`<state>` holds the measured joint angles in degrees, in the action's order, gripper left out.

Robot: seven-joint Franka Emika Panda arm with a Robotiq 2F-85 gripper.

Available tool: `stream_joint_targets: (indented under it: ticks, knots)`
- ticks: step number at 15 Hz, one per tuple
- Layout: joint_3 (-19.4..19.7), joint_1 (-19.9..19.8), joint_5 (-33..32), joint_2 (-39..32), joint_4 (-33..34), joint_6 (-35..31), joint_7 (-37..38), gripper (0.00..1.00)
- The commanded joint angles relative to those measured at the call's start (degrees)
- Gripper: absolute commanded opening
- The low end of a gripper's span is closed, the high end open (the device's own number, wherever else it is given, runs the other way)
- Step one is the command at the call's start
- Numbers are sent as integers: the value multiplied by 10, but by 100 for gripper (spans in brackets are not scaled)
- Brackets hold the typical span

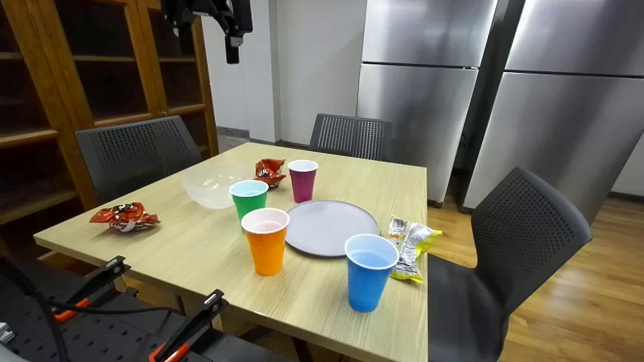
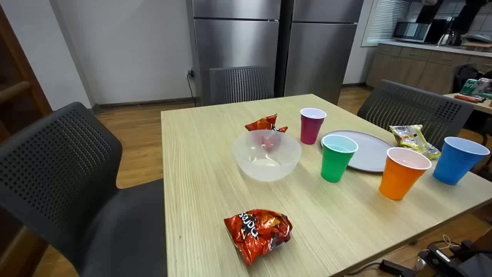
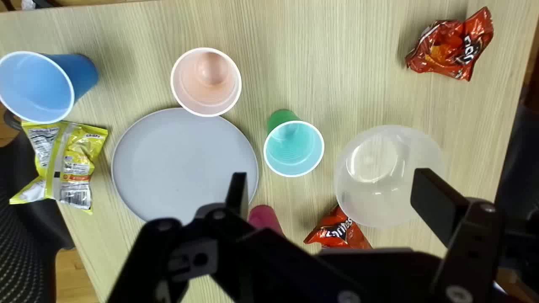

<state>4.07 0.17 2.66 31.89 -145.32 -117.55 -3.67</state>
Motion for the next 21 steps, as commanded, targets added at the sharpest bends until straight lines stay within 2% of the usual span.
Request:
stream_joint_targets:
  ticks: [1,13,21]
  knots:
    - [-4,-4,2,0,1,2,-2,100]
    - [-5,-7,-1,-4,-1,-4,3,100]
    - [-7,-11,-5,-81,-8,-134,10,100]
